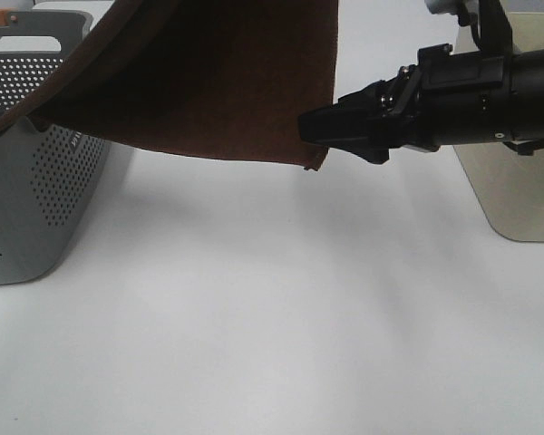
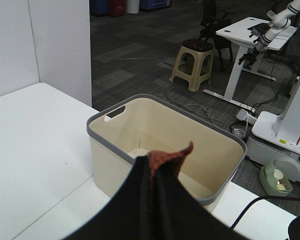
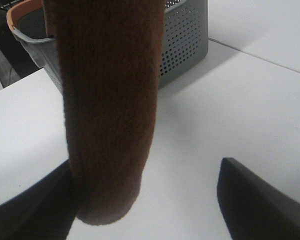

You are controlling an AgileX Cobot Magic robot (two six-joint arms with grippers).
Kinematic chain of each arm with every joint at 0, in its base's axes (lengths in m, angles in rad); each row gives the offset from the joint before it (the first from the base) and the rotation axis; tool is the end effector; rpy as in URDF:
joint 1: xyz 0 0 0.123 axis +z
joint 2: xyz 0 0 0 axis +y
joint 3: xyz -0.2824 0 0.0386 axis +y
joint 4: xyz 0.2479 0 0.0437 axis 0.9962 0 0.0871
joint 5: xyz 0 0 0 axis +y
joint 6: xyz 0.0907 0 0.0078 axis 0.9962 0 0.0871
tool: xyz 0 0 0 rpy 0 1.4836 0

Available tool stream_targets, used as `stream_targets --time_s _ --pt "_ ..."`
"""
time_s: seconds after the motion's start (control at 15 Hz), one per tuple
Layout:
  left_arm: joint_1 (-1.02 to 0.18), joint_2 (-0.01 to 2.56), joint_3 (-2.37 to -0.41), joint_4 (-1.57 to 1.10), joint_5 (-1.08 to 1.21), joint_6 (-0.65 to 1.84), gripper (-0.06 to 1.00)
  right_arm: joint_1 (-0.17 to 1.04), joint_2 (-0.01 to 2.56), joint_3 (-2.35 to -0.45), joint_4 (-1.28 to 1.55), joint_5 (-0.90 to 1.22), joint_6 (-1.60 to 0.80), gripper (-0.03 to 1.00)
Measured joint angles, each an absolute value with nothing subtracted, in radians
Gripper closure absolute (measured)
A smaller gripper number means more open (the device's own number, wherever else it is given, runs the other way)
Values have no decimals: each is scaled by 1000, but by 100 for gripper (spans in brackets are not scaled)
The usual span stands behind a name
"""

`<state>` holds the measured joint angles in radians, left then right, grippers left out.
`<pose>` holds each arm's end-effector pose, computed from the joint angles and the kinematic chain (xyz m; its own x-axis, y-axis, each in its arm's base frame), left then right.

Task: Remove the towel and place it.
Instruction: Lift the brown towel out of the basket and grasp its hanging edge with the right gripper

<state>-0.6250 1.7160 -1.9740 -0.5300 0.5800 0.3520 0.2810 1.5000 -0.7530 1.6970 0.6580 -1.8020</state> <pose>0.3046 -0.2509 0.4875 -0.2170 0.0339 -0.9756 0.7653 0.6263 -0.1485 0.2645 0.1339 0.2325 -0.4598 -0.1924 -0.8669 -0.7485 0.6092 0.2618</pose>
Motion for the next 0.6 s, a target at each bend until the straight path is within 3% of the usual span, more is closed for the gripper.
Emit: stream_targets --time_s 0.33,0.6 --pt "-625 1748 -1974 -533 543 352 94 281 1566 -785 1719 674 -1814 38" --pt "-625 1748 -1974 -533 515 352 94 281 1568 -786 1719 677 -1831 58"
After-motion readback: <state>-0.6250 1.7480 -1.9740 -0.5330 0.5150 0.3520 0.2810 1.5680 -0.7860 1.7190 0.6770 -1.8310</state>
